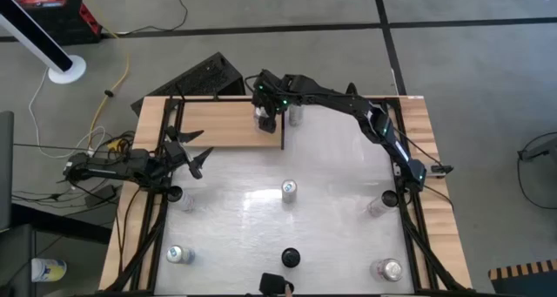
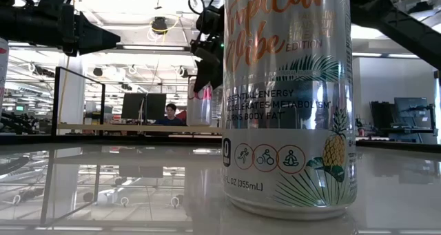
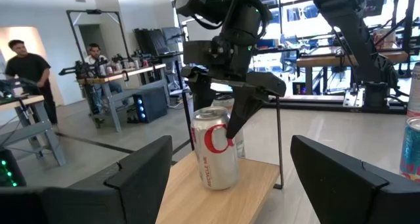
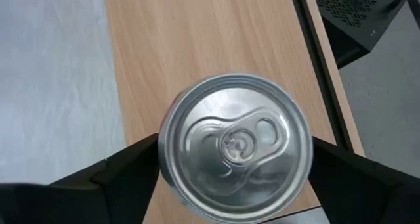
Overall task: Place canned beverage on shelf
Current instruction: Put the top silver-red soda can on the shelf, then put the silver-red soda can on the shelf aligned with the other silver-red soda can
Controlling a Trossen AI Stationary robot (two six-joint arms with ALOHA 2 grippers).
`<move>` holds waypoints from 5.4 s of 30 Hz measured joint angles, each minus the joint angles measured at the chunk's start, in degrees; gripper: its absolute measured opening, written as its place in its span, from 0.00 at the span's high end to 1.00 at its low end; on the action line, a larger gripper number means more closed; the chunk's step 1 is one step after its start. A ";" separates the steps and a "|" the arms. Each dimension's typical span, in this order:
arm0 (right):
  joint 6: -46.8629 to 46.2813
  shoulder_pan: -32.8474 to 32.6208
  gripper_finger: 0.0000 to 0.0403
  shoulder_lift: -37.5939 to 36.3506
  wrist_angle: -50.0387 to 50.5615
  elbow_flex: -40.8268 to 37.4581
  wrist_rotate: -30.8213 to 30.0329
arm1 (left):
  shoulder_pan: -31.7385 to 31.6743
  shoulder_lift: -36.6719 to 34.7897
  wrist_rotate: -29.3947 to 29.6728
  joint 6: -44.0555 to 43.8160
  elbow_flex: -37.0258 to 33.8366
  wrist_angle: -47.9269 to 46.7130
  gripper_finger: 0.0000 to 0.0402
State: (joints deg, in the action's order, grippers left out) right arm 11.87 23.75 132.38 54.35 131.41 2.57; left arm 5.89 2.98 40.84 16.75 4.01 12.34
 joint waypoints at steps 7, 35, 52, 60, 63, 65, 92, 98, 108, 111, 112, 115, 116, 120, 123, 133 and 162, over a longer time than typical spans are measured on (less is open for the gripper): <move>0.67 0.03 0.10 -0.98 2.26 3.19 -0.02 | 0.00 0.00 0.02 -0.02 0.00 0.00 0.25; 6.17 -6.72 0.95 -2.46 1.89 2.13 2.30 | 0.01 0.00 0.01 -1.86 0.00 -0.96 0.25; 6.04 -4.87 0.94 0.13 1.64 2.30 -1.10 | 0.02 0.00 -0.02 -2.03 -0.02 -1.31 0.25; 6.20 -3.95 0.95 0.13 2.25 2.30 -3.68 | 0.02 0.00 0.00 -2.07 -0.02 -1.31 0.25; 6.24 -3.47 0.95 0.13 2.23 2.30 -4.28 | 0.02 0.00 0.00 -2.25 -0.02 -1.31 0.25; 6.22 -3.14 0.95 0.13 2.23 2.30 -4.31 | 0.02 0.00 0.01 -2.23 -0.02 -1.31 0.25; 2.99 0.47 0.96 0.13 -1.67 2.30 -7.70 | 0.02 0.00 0.03 -2.21 -0.02 -1.31 0.25; 3.01 0.43 0.96 0.13 -1.75 2.30 -7.60 | 0.02 0.00 0.03 -2.21 -0.02 -1.32 0.25; 3.03 -5.06 0.94 -4.73 0.45 3.54 -6.62 | 0.02 0.00 0.04 -1.46 -0.02 -1.33 0.25; 3.01 -8.65 0.94 -7.85 3.76 3.50 -6.54 | 0.02 0.00 0.03 -1.56 -0.02 -1.34 0.25; 2.76 -9.94 0.94 -8.96 5.35 3.50 -6.54 | 0.01 0.00 0.00 -1.69 -0.02 -1.37 0.25; -0.02 -14.21 0.92 -12.72 11.18 3.48 -6.32 | 0.00 0.00 -0.09 -2.60 -0.02 -1.44 0.25; -1.54 -15.76 0.91 -13.82 13.31 3.48 -6.29 | 0.02 0.00 -0.24 -2.97 -0.02 -1.48 0.25; -9.30 -21.87 0.89 -17.87 22.53 3.48 -3.57 | 0.01 0.00 -2.04 -3.99 -0.02 -2.06 0.25; -16.20 -26.77 0.89 -19.74 28.41 3.44 -2.43 | 0.02 0.00 -2.08 -4.45 -0.02 -2.84 0.25; -39.32 -41.23 0.88 -19.14 32.12 3.43 -11.28 | 0.02 -0.02 -10.42 -8.40 -0.04 -4.18 0.25; -106.58 -60.12 0.34 -17.60 35.61 -3.18 5.75 | 0.01 0.00 -30.48 -1.92 -0.04 -4.84 0.25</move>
State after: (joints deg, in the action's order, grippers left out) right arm -94.71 -36.37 114.78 89.95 128.22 8.32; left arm 5.90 2.98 10.36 14.83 3.97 7.50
